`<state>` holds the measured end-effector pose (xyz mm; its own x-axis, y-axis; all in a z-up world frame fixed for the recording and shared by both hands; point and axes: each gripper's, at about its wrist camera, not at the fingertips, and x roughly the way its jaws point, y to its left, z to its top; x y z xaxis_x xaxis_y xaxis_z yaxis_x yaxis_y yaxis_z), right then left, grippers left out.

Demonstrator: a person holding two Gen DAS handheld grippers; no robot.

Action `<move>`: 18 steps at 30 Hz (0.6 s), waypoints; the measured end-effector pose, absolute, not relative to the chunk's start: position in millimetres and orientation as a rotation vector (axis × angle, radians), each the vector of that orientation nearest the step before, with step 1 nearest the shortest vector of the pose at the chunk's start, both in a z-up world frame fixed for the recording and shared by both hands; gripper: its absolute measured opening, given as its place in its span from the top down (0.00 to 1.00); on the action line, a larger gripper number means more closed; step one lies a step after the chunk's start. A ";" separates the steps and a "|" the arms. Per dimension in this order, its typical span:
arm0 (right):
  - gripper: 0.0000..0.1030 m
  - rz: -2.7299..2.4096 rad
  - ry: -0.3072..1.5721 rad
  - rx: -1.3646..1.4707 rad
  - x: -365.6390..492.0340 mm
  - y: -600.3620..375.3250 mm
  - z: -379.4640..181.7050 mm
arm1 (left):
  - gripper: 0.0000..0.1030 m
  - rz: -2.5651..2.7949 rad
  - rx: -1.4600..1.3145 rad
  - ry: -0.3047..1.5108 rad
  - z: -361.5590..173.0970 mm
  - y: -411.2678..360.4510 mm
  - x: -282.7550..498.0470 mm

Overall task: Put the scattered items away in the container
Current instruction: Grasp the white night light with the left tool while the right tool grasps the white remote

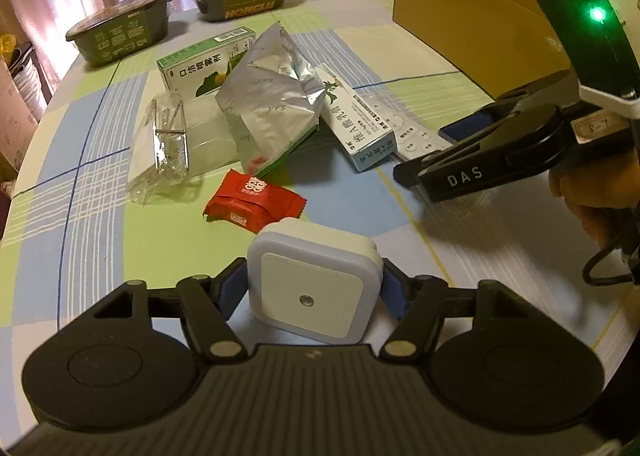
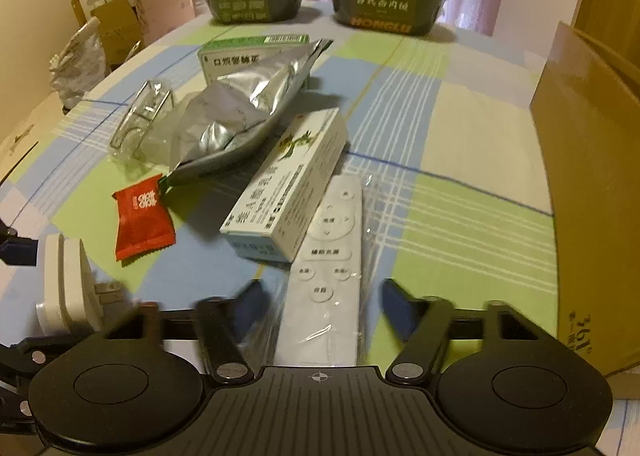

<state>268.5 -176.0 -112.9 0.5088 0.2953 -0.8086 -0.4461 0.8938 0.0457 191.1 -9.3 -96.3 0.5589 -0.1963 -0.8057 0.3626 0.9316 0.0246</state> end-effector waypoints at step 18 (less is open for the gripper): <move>0.60 0.336 1.000 -0.074 242.8 -205.9 -102.3 | 0.40 -0.389 0.238 0.945 -92.6 -14.8 178.2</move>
<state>242.8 -205.9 -102.3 0.4938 0.2432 -0.8349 -0.3106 0.9461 0.0918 178.2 -14.8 -92.6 0.5235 -0.2190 -0.8234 0.4244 0.9050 0.0291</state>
